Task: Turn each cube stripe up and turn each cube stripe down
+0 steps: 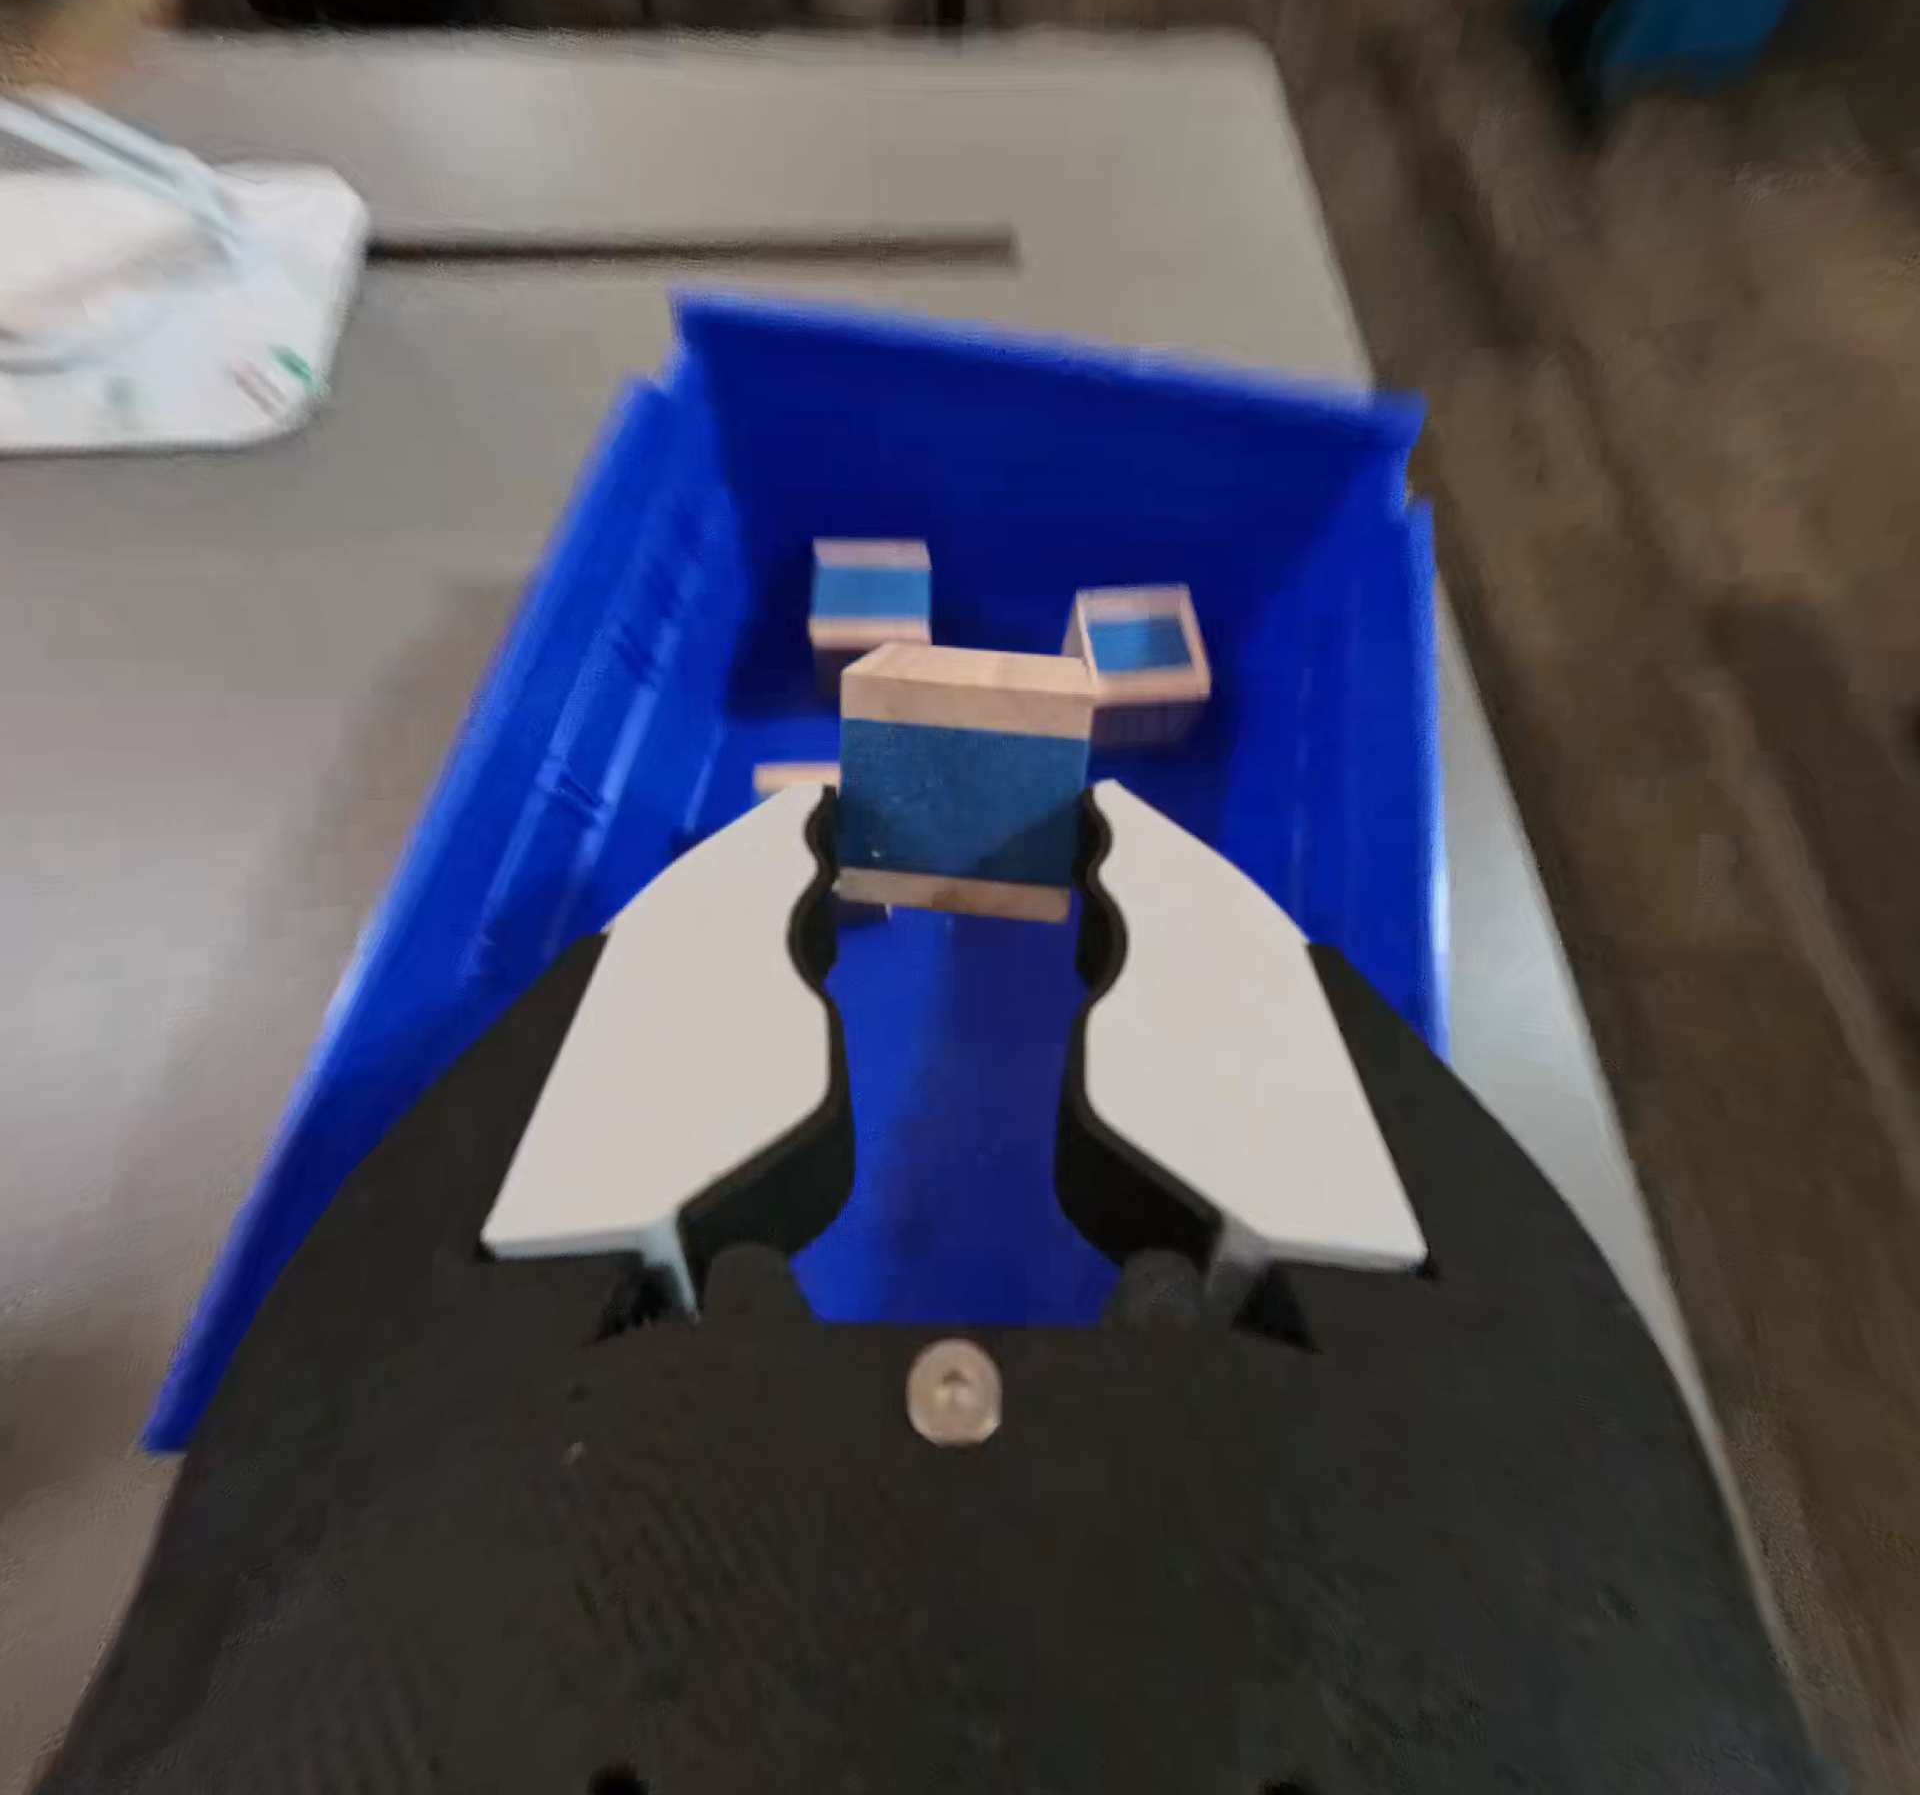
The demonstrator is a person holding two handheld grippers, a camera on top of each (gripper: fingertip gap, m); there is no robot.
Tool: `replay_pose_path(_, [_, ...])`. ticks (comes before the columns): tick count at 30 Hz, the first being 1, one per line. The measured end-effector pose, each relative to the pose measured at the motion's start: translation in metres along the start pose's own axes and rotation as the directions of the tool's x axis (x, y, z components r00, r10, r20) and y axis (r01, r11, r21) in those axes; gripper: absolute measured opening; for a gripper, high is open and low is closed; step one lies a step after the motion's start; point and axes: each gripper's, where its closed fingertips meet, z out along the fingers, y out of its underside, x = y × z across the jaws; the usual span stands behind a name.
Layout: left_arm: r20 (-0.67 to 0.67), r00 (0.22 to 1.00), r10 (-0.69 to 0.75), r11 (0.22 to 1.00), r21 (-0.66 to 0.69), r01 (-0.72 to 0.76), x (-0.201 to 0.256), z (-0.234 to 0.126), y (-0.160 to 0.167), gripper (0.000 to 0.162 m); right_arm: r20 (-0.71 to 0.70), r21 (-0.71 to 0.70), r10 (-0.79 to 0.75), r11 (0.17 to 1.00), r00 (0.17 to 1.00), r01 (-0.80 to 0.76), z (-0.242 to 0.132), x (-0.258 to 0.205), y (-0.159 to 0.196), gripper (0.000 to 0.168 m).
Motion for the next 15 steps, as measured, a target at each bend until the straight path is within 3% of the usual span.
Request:
replay_pose_path(3, [-0.03,0.999,-0.017,0.999,-0.045,0.016,0.0,0.016,0.01,0.052,0.044,-0.13,0.139,0.983,0.989,-0.133,0.029,0.006,0.037,0.044])
replay_pose_path(7, [-0.041,0.999,-0.009,0.996,-0.087,0.005,-0.006,0.021,0.018,0.051,-0.068,-0.222,0.059,0.972,0.996,-0.072,0.04,0.027,0.073,0.045])
replay_pose_path(15, [-0.002,0.996,-0.084,0.993,-0.08,0.084,-0.027,0.016,0.019,0.05,-0.071,-0.267,0.072,0.959,0.995,-0.089,0.059,0.027,0.072,0.045])
